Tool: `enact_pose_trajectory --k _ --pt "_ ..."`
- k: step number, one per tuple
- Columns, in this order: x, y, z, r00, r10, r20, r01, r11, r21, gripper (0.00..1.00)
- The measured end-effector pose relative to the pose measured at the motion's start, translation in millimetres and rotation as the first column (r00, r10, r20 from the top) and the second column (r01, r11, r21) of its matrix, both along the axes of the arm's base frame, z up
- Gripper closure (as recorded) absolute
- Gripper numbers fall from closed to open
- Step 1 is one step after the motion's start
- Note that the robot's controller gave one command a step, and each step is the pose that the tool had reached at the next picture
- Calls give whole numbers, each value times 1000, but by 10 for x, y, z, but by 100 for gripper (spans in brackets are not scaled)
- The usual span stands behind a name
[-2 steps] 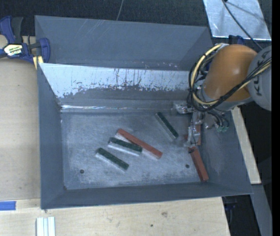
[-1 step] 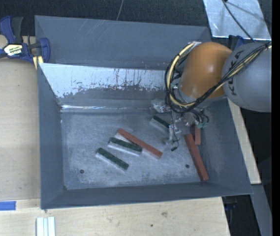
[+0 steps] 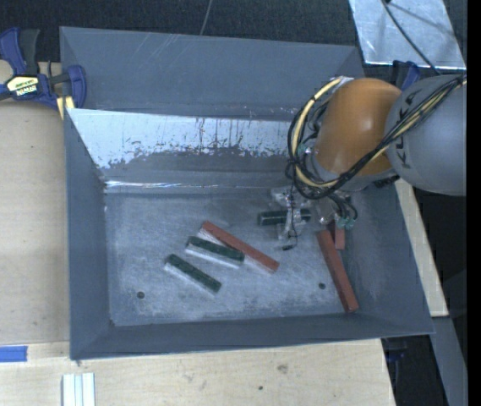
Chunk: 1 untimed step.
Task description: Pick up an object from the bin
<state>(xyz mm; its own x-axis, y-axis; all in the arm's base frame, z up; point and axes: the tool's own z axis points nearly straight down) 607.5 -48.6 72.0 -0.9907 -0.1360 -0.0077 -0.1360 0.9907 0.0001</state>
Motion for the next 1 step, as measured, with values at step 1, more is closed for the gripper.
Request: enact_pose_trajectory --k 1 --pt "0 0 0 1000 0 0 0 1000 0 100"
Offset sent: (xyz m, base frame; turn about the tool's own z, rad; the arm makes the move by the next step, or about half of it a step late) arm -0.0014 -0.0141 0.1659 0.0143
